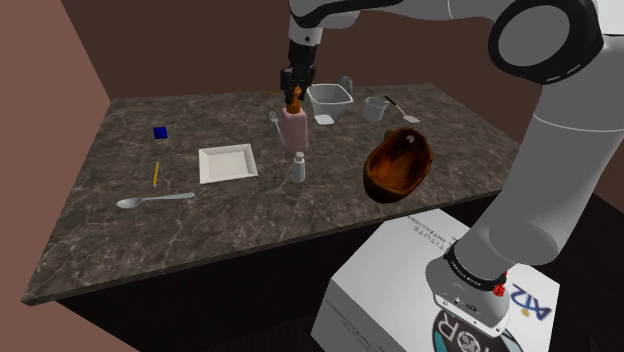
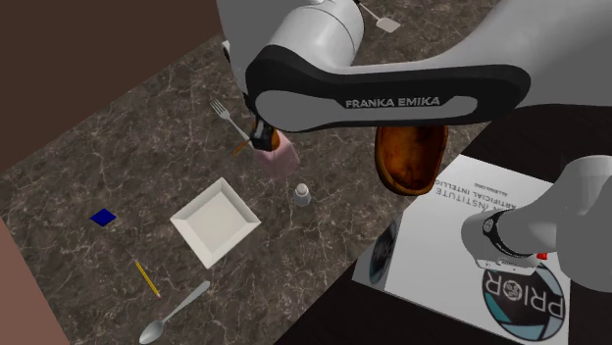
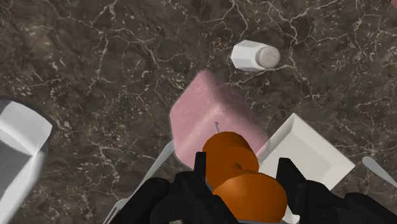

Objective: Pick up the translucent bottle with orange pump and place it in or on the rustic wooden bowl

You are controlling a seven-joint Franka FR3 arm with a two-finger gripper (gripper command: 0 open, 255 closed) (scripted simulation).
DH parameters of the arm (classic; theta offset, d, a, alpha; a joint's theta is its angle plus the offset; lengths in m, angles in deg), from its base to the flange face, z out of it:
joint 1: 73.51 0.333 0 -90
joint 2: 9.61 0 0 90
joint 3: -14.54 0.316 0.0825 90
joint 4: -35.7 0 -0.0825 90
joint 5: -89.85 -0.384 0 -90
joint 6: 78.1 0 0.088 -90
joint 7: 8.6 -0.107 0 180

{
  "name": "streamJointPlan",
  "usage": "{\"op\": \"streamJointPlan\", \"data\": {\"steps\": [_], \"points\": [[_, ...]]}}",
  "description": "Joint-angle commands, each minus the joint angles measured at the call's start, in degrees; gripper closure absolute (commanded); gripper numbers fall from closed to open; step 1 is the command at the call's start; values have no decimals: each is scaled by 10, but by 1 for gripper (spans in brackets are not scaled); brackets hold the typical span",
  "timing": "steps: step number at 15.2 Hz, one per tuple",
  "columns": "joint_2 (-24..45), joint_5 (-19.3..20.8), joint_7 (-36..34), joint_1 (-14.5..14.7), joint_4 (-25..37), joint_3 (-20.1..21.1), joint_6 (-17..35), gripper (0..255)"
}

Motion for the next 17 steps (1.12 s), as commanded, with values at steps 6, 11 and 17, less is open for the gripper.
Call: {"op": "streamJointPlan", "data": {"steps": [6,11,17], "points": [[-4,2,-6,0,50,0,-53,255],[-3,3,-11,-1,90,0,-92,255],[4,3,-16,-1,146,0,-141,255]]}}
